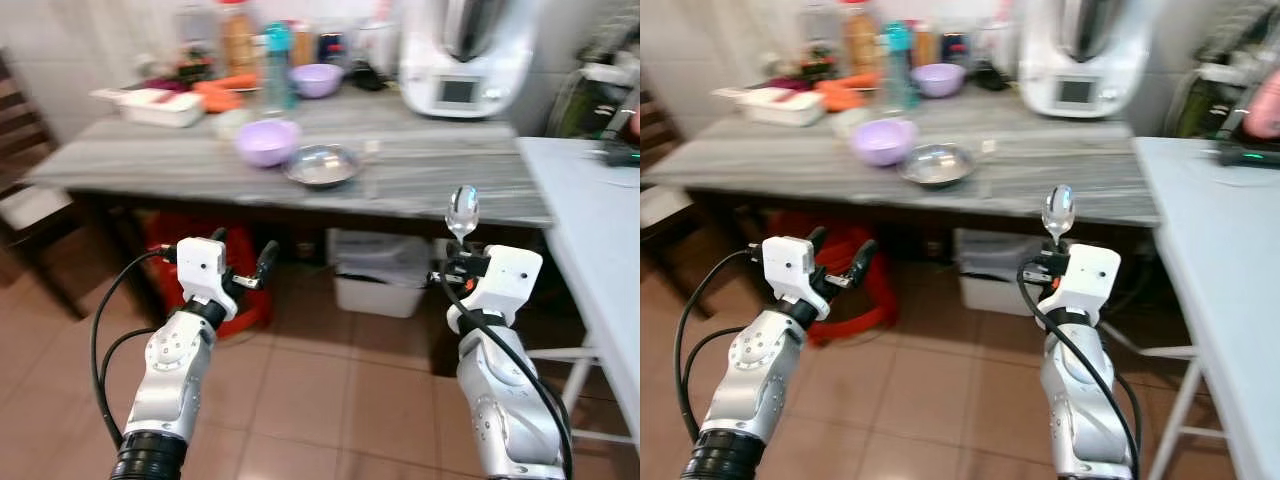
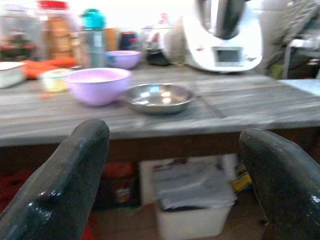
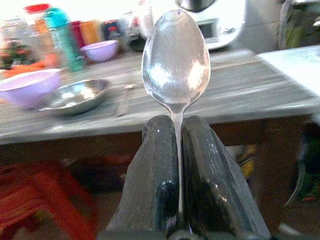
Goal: Setting the table
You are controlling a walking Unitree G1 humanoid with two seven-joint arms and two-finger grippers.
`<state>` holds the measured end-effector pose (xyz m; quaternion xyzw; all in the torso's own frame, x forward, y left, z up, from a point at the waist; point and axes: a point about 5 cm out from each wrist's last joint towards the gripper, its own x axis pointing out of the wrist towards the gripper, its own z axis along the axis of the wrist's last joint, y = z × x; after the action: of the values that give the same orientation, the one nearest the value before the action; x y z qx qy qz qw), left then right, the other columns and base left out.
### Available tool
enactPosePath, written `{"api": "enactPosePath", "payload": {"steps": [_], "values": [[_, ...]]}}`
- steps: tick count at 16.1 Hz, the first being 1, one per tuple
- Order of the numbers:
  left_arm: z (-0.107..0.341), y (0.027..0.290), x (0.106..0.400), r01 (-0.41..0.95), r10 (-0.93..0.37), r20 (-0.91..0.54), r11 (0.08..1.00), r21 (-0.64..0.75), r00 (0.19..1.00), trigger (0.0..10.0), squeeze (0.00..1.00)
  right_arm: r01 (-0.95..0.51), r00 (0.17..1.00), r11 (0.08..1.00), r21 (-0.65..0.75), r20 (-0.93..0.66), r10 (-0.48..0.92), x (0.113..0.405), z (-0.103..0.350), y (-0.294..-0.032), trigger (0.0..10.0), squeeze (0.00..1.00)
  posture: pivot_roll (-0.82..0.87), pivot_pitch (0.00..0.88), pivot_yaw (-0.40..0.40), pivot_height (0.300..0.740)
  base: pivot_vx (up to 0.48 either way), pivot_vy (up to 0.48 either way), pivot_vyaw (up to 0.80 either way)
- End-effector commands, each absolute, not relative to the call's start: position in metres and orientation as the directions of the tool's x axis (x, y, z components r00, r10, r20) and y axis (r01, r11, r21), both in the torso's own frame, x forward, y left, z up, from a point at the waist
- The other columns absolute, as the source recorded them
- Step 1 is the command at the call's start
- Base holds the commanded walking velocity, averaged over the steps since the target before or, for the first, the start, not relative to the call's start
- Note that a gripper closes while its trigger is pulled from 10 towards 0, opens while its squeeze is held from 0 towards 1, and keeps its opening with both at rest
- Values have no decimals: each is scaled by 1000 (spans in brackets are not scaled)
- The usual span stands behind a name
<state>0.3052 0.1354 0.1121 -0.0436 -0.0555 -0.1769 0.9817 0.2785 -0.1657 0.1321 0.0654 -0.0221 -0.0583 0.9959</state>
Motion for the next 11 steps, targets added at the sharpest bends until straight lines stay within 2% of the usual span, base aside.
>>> {"api": "enactPosePath", "payload": {"steps": [1, 11], "values": [[116, 139, 306, 355, -347, 132, 934, -45, 928, 10000, 0, 101, 992, 984, 144, 66, -111, 281, 139, -163, 10000, 0, -16, 0, 27, 740, 368, 0, 0], [115, 137, 306, 359, -350, 133, 932, -53, 927, 10000, 0, 104, 992, 984, 145, 62, -114, 282, 138, -163, 10000, 0, -14, 0, 23, 740, 375, 0, 0]]}}
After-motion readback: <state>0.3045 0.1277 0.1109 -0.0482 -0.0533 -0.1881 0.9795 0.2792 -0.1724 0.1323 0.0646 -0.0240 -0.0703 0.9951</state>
